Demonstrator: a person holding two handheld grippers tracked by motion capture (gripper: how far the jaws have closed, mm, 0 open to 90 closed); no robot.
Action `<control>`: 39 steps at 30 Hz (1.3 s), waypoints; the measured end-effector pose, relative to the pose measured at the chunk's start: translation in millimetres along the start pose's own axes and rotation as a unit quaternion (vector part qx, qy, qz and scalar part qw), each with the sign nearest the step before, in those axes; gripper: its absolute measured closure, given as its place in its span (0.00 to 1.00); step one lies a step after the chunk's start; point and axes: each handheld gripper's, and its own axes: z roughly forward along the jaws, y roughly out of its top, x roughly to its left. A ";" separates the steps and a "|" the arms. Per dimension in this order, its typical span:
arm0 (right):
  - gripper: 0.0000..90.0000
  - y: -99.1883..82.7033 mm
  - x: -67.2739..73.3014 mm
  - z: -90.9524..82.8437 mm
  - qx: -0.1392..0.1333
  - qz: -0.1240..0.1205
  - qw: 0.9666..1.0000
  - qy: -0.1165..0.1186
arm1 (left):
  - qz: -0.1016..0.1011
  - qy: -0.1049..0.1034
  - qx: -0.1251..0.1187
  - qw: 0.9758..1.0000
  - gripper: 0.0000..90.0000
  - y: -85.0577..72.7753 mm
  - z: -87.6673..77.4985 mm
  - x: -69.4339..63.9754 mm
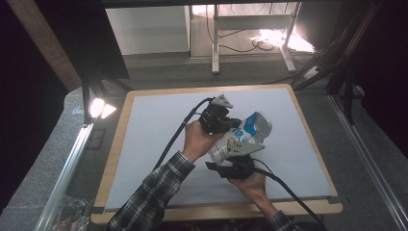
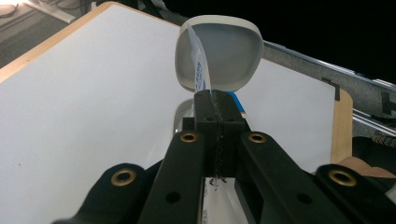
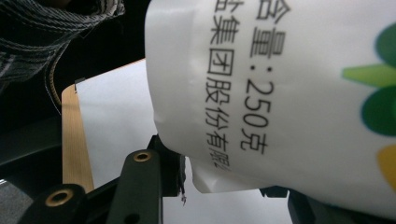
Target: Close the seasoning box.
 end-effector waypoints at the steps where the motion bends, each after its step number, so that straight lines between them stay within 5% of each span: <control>1: 0.66 0.2 0.1 0.0 0.000 0.000 1.000 0.000 | 0.000 0.000 0.000 1.000 1.00 0.2 -0.2 0.1; 39: 0.66 2.5 3.2 0.9 0.002 -0.011 1.000 -0.006 | -0.003 -0.004 0.008 1.000 1.00 4.6 3.0 -1.0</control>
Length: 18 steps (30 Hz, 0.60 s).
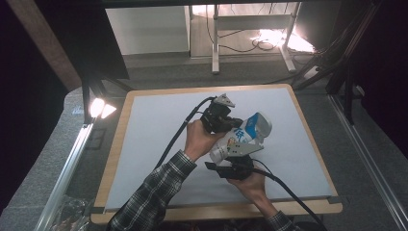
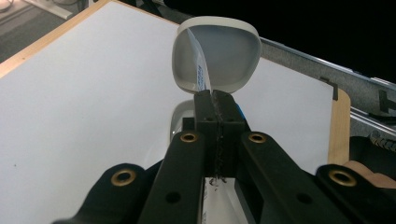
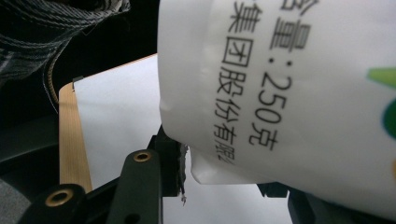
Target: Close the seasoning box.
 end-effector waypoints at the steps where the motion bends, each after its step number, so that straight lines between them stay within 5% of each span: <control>1: 0.66 0.0 0.1 0.1 0.000 0.000 1.000 0.000 | 0.000 0.000 0.000 1.000 1.00 0.1 0.0 0.0; 18: 0.65 0.6 1.5 0.6 -0.003 -0.001 1.000 0.001 | 0.001 0.001 0.002 1.000 1.00 1.8 -0.4 0.1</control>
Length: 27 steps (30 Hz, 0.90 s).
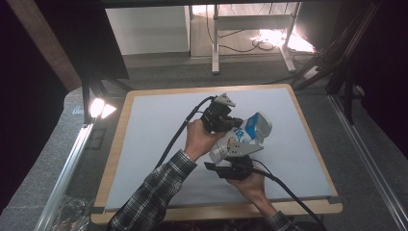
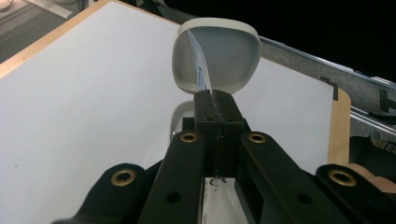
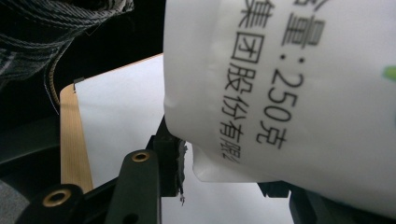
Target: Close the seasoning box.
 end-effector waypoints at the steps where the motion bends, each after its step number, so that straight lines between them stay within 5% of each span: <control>1: 0.65 0.1 0.1 0.0 0.000 0.000 1.000 0.000 | 0.000 0.000 0.000 1.000 1.00 0.1 0.0 0.0; 27: 0.64 0.8 4.2 2.1 -0.002 -0.006 1.000 -0.010 | -0.003 -0.003 0.000 1.000 1.00 1.5 0.4 -0.3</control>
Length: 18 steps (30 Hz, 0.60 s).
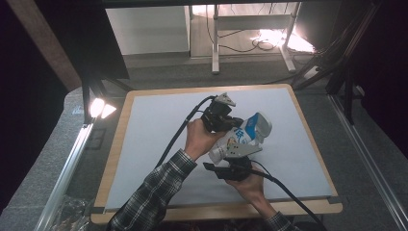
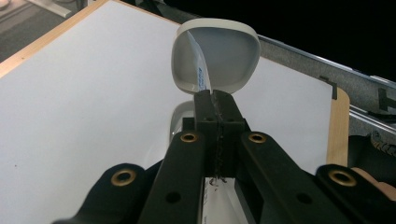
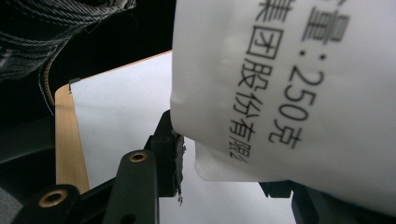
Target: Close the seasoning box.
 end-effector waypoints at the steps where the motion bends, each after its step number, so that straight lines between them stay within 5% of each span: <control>1: 0.64 -0.1 0.1 0.1 0.000 0.001 1.000 0.000 | 0.000 0.000 0.000 1.000 1.00 0.0 0.1 0.0; 18: 0.61 -0.5 1.5 3.0 -0.006 0.006 1.000 -0.010 | -0.005 -0.005 0.003 1.000 1.00 1.2 1.6 0.9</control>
